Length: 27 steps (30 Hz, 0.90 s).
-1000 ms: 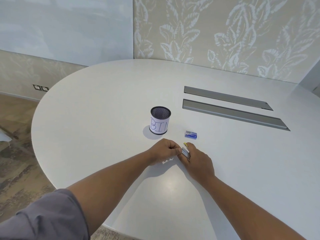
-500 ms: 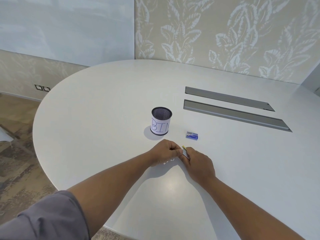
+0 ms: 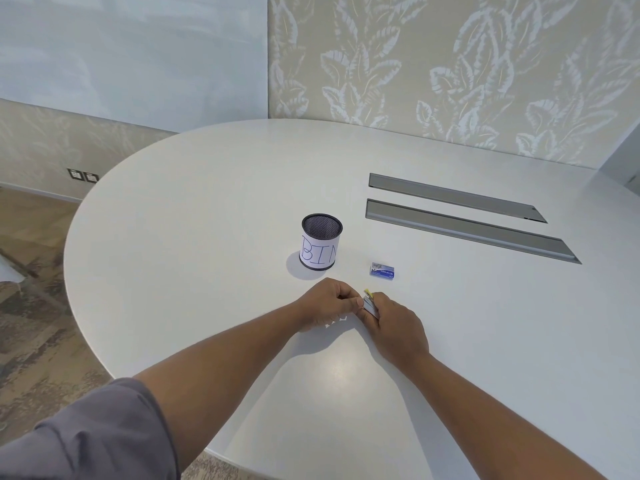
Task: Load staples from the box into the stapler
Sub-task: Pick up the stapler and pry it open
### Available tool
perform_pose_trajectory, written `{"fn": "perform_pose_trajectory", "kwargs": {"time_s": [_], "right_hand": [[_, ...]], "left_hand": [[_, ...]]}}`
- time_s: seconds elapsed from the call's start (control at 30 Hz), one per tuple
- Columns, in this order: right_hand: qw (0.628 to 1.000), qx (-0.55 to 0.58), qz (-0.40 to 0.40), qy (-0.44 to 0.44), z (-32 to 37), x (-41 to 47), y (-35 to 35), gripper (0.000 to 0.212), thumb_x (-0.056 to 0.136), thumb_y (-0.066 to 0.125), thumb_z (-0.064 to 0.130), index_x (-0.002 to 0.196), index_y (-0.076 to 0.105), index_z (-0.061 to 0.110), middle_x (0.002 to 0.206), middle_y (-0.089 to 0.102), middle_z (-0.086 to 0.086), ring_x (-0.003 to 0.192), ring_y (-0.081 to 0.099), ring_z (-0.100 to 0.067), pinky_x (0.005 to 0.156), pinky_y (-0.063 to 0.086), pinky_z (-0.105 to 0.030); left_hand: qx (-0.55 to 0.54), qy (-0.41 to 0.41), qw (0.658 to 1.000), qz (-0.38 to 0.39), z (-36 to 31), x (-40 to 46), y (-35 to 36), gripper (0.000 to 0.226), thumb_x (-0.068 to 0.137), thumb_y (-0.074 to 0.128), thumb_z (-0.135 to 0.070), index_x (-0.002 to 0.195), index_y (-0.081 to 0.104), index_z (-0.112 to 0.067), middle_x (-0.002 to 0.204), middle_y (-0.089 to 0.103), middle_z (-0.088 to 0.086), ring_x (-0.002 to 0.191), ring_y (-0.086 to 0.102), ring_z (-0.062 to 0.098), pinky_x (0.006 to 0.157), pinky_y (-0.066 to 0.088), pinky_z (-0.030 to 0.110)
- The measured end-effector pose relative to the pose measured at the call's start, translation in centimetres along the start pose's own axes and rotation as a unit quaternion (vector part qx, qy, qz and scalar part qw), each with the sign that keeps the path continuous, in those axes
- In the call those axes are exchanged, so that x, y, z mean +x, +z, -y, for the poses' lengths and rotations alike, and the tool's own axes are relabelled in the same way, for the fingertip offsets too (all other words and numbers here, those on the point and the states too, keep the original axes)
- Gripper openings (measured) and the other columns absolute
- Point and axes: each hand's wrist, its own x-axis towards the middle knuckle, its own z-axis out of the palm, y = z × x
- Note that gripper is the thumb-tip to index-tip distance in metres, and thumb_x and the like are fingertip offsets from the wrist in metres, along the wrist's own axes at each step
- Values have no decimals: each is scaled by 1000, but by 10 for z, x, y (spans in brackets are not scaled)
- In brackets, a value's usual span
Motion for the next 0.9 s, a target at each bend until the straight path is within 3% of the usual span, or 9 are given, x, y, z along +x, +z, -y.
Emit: {"fn": "perform_pose_trajectory", "kwargs": {"time_s": [0.2, 0.43, 0.6, 0.73, 0.9], "right_hand": [[1000, -3, -1, -10, 0, 0, -1, 48, 94, 25, 69, 82, 37, 25, 62, 44, 10, 58, 47, -21, 51, 30, -33], [1000, -5, -2, -5, -2, 0, 1, 51, 93, 22, 72, 83, 38, 24, 63, 46, 9, 58, 49, -21, 51, 32, -33], [1000, -7, 1, 16, -2, 1, 2, 44, 96, 34, 68, 86, 38, 25, 67, 49, 9, 61, 52, -21, 53, 42, -36], [1000, -4, 4, -7, -2, 1, 3, 43, 97, 30, 67, 84, 37, 26, 66, 50, 8, 60, 51, -21, 52, 38, -35], [1000, 3, -8, 6, -2, 2, 4, 40, 97, 38, 66, 89, 40, 26, 67, 49, 10, 62, 51, -20, 53, 35, -33]], "left_hand": [[1, 4, 1000, 1, 0, -1, 0, 23, 96, 64, -25, 96, 74, -4, 75, 59, 14, 64, 48, 23, 48, 39, 25], [1, 5, 1000, 6, 0, 0, -1, 23, 96, 63, -25, 96, 75, -5, 75, 59, 13, 65, 48, 22, 48, 39, 24], [8, 10, 1000, 4, 0, 0, -1, 23, 96, 63, -25, 97, 75, -7, 74, 59, 12, 63, 49, 19, 47, 40, 24], [11, 12, 1000, 3, 0, 0, -1, 23, 96, 62, -26, 95, 75, -7, 74, 59, 11, 63, 49, 19, 48, 40, 24], [3, 18, 1000, -3, 2, 1, 0, 22, 96, 63, -27, 95, 76, -9, 71, 59, 9, 60, 48, 18, 46, 40, 23]]}}
